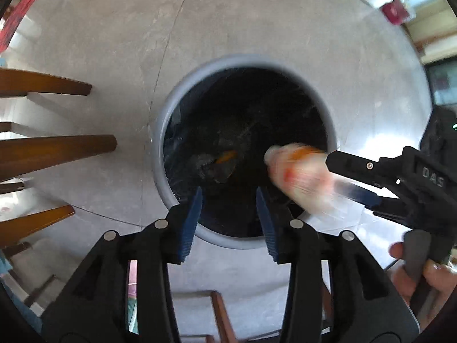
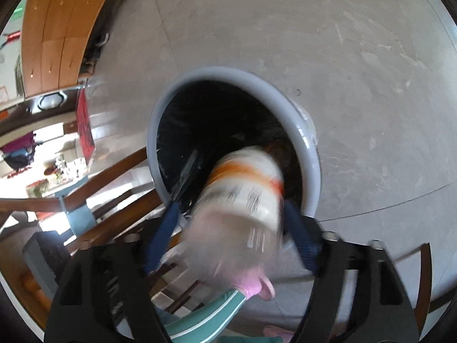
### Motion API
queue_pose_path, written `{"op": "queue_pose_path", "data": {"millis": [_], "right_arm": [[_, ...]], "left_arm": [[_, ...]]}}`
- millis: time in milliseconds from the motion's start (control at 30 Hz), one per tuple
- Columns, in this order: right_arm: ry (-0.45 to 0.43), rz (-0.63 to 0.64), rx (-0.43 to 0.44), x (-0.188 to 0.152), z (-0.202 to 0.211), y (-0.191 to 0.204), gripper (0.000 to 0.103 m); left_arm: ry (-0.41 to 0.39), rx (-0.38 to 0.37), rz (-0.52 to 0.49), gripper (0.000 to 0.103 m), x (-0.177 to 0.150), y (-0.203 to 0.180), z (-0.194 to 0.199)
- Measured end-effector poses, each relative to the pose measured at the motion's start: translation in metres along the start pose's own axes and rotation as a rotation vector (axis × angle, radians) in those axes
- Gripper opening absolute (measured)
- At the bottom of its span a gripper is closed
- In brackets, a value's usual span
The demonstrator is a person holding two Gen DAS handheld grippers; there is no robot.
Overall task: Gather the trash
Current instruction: 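Carry the milk-drink bottle with the right gripper over the grey bin and release, then grasp the brown-capped ribbed bottle with the right gripper while the left grasps a blue-labelled water bottle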
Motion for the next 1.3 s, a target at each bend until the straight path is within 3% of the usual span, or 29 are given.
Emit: {"op": "queue_pose_path", "data": {"millis": [100,233,333,500,567,733,833,933,1133,1300], "right_arm": [[-0.019,0.024,-0.007,0.003,0.010,-0.002,0.088],[-0.065,0.056,0.062,-0.002,0.037,0.021,0.088],[-0.078,0.154,0.101,-0.017,0.067,0.059,0.088],[-0.086,0.435,0.177,-0.058,0.130,0.172,0.088],[-0.086,0.568,0.237,-0.085,0.155,0.234,0.088],[-0.036,0.817,0.352,-0.165,0.188,0.362,0.088],[0.052,0.907,0.425,-0.219,0.182,0.415,0.089],[0.157,0.989,0.466,-0.279,0.159,0.463,0.089],[0.376,1.080,0.489,-0.389,0.087,0.537,0.089],[0.486,1.099,0.480,-0.451,0.036,0.569,0.089]], "left_arm": [[-0.059,0.006,0.007,0.054,-0.004,0.014,0.020],[-0.086,-0.079,0.077,0.054,-0.018,0.035,0.056],[-0.158,-0.079,0.103,0.054,-0.016,0.048,0.092],[-0.345,-0.087,0.156,0.054,-0.022,0.082,0.210],[-0.412,-0.083,0.177,0.054,-0.026,0.096,0.256],[-0.572,-0.037,0.253,0.067,-0.055,0.152,0.373],[-0.664,0.049,0.309,0.076,-0.090,0.202,0.432],[-0.704,0.123,0.412,0.077,-0.133,0.262,0.473],[-0.629,0.265,0.628,0.078,-0.220,0.384,0.497],[-0.565,0.292,0.790,0.084,-0.281,0.460,0.490]]}}
Point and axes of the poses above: each gripper's, at about its wrist camera, not at the fingertips, and z roughly against the way its jaws point, y to its left, x to its top, the point moved 9 cm from there along -z, roughly the way its jaws point, and after that the axes turned 14 degrees about x, right-handed, at the moved point
